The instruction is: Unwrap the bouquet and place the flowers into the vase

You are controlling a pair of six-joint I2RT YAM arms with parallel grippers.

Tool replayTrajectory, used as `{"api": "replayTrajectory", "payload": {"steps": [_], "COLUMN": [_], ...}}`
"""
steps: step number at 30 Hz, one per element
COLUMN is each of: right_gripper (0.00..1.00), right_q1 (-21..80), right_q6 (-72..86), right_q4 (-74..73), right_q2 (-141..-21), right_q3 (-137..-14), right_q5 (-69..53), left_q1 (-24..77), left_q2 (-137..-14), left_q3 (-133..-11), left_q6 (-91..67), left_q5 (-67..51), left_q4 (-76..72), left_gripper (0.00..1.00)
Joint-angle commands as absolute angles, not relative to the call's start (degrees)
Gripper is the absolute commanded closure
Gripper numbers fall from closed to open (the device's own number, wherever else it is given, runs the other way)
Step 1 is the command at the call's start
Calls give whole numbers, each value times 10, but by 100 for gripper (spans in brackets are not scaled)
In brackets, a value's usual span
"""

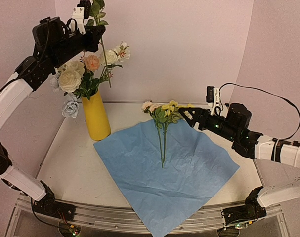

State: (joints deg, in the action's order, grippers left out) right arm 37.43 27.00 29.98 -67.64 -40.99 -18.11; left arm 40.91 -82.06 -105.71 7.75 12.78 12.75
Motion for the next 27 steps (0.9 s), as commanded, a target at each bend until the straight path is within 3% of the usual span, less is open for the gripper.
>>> {"api": "replayTrajectory", "payload": {"steps": [1,9,18,27], "right_gripper": [12,12,12,12], "right_q1": [378,378,378,378], "right_q6": [267,268,270,270], "right_q4": [322,323,331,337], "right_q2": [-682,-686,-694,-700], "right_q3": [-418,-417,-418,-420], "right_q5": [-189,-192,-195,-204], "left_q1": [413,412,413,413], "left_q2": [-770,-664,-646,-580], "left_q3": [-1073,-948,-885,-816], "left_q6": [-9,-68,-69,53], "left_q5": [30,12,-63,197], "left_q4": [125,137,205,220], "left_gripper": [100,100,100,100]}}
